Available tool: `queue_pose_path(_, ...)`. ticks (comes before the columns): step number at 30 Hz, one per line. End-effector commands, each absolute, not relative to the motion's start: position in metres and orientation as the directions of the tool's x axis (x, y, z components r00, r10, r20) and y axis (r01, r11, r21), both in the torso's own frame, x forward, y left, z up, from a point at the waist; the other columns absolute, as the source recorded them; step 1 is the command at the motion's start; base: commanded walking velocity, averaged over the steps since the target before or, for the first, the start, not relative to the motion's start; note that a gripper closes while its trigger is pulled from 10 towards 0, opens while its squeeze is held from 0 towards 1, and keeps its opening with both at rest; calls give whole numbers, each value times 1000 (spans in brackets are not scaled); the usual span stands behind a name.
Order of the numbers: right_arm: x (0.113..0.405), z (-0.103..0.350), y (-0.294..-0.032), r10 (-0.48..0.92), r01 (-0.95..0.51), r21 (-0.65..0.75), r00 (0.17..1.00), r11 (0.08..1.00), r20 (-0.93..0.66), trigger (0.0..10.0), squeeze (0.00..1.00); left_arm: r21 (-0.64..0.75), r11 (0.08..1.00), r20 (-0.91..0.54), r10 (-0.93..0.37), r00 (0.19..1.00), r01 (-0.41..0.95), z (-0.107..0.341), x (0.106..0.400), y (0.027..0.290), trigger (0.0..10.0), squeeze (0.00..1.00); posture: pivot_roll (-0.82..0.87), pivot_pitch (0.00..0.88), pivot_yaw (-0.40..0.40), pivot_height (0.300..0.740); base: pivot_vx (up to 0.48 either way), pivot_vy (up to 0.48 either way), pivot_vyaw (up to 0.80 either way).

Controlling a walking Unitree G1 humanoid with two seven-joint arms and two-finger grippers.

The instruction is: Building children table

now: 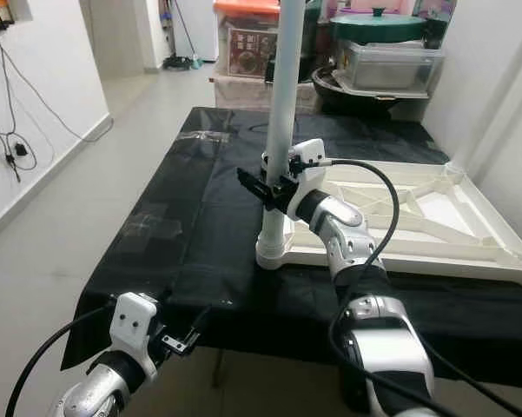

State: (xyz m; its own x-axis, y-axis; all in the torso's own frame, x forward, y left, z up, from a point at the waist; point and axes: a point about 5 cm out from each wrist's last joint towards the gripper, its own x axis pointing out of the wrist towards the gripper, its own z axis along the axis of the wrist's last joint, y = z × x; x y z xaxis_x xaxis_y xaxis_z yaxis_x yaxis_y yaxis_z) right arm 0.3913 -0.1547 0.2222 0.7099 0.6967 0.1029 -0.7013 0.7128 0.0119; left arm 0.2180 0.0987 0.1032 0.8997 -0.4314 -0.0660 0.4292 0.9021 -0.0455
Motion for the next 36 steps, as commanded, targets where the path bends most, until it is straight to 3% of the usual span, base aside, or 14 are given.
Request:
queue_pose_path(1, 395, 225, -143, 763, -764, 13, 645, 645, 50, 6784, 0, -31, 905, -68, -426, 902, 425, 103, 219, 101, 10000, 0, 112, 0, -43, 740, 0, 0, 0)
queue_pose_path(4, 396, 226, -143, 763, -765, 17, 644, 644, 49, 6784, 0, -30, 905, -67, -425, 902, 424, 103, 219, 101, 10000, 0, 114, 0, -44, 740, 0, 0, 0)
queue_pose_path(5, 397, 226, -142, 768, -769, 20, 639, 639, 47, 0, 0, -29, 905, -66, -424, 903, 423, 103, 219, 101, 10000, 0, 115, 0, -45, 740, 0, 0, 0)
queue_pose_path(12, 395, 219, -135, 804, -805, 41, 593, 592, 35, 0, 0, -29, 908, -65, -418, 906, 417, 104, 218, 101, 10000, 0, 119, 0, -43, 740, 0, 0, 0)
queue_pose_path(15, 395, 215, -135, 782, -783, 37, 622, 621, 38, 0, 0, -30, 908, -65, -419, 906, 418, 103, 218, 101, 10000, 0, 119, 0, -47, 740, 0, 0, 0)
queue_pose_path(16, 399, 208, -138, 682, -684, 48, 730, 728, 40, 0, 0, -32, 908, -66, -419, 906, 418, 103, 217, 100, 10000, 0, 117, 0, -47, 740, 0, 0, 0)
queue_pose_path(17, 399, 208, -138, 682, -684, 48, 730, 728, 40, 0, 0, -32, 908, -66, -419, 906, 418, 103, 217, 100, 10000, 0, 117, 0, -47, 740, 0, 0, 0)
queue_pose_path(18, 403, 198, -142, 522, -522, 52, 853, 851, 17, 0, 0, -34, 908, -67, -419, 906, 418, 103, 216, 101, 10000, 0, 114, 0, -45, 740, 0, 0, 0)
queue_pose_path(21, 401, 177, -154, 183, -180, 63, 982, 982, -44, 0, 0, -36, 907, -69, -420, 905, 419, 102, 216, 101, 10000, 0, 106, 0, -37, 740, 0, 0, 0)
queue_pose_path(23, 395, 168, -160, 2, 1, 50, 998, 999, -65, 0, 0, -37, 906, -71, -424, 903, 422, 102, 216, 102, 10000, 0, 99, 0, -31, 740, 0, 0, 0)
queue_pose_path(25, 364, 151, -167, -350, 357, 69, 932, 931, -94, 0, 0, -36, 900, -74, -435, 897, 433, 102, 216, 101, 10000, 0, 96, 0, -23, 740, 0, 0, 0)
queue_pose_path(26, 356, 148, -159, -387, 398, 101, 915, 912, -113, 0, 0, -35, 899, -75, -437, 896, 436, 101, 216, 101, 10000, 0, 101, 0, -25, 740, 0, 0, 0)
queue_pose_path(33, 342, 143, -127, -389, 419, 178, 904, 891, -179, 0, 0, -32, 900, -75, -437, 896, 436, 102, 215, 101, 10000, 0, 105, 0, -29, 740, 0, 0, 0)
queue_pose_path(36, 346, 148, -101, -277, 308, 238, 948, 921, -154, 0, 0, -33, 900, -75, -435, 897, 434, 102, 215, 101, 10000, 0, 103, 0, -28, 740, 0, 0, 0)
